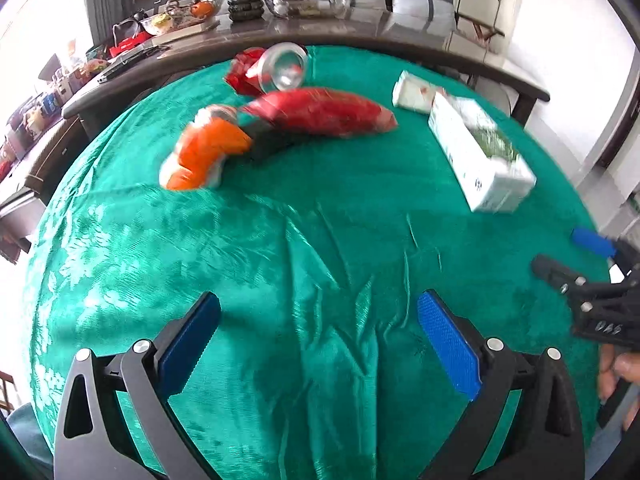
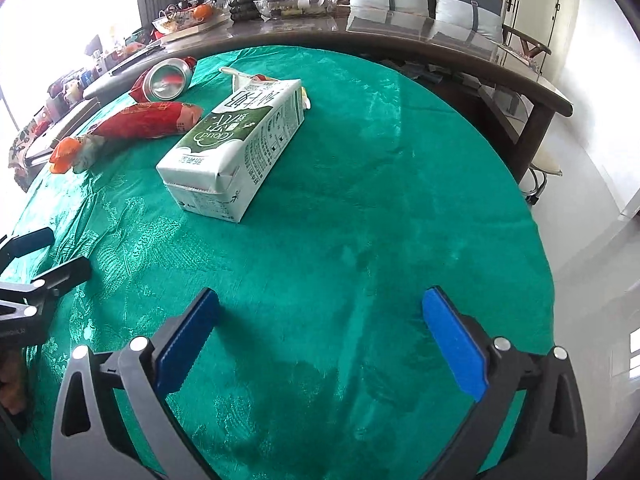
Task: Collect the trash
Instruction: 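Move both open tools back over the table toward the orange bag and milk carton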
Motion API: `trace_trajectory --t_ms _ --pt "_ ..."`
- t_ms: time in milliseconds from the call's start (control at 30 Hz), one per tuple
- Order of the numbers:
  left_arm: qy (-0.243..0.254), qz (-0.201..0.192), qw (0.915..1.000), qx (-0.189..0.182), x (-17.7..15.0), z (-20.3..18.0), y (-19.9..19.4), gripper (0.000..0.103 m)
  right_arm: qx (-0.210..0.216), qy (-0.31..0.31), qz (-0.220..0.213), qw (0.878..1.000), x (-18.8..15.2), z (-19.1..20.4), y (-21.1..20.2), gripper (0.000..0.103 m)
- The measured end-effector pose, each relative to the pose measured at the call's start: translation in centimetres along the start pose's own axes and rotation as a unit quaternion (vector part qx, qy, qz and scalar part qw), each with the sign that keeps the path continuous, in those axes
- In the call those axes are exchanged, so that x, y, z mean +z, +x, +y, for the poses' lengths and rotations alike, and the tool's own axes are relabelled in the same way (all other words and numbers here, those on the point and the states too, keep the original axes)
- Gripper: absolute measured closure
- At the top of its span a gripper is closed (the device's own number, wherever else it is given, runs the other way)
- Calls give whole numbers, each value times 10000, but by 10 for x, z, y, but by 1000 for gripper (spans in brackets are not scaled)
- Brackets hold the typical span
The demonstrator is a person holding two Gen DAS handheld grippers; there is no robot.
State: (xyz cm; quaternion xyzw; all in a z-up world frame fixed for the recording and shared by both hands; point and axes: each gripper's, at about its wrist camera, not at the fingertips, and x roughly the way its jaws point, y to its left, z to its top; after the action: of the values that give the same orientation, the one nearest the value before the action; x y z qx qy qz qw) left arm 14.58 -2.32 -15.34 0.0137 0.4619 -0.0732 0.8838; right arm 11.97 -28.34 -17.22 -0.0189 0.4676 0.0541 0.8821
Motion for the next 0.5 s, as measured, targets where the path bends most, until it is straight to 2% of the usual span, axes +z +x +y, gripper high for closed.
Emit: trace_trajectory --t_ms 133,233,333,367,467,500 --pt "-475 -391 9978 -254 31 39 -23 5 1 1 1 10000 0 0 0 4" --pt "-572 -274 9969 -462 60 61 -15 5 -2 0 0 10000 0 0 0 4" --pt "-442 -70 9984 -357 80 72 4 7 -2 0 -1 10000 0 -1 0 4" --pt "-371 -27 9984 -434 85 74 9 8 -1 1 -1 10000 0 -1 0 4" --pt "-256 173 9981 -528 90 77 22 29 0 2 -1 10000 0 -1 0 4" --pt "-218 283 9976 -591 89 80 27 44 0 1 0 10000 0 -1 0 4"
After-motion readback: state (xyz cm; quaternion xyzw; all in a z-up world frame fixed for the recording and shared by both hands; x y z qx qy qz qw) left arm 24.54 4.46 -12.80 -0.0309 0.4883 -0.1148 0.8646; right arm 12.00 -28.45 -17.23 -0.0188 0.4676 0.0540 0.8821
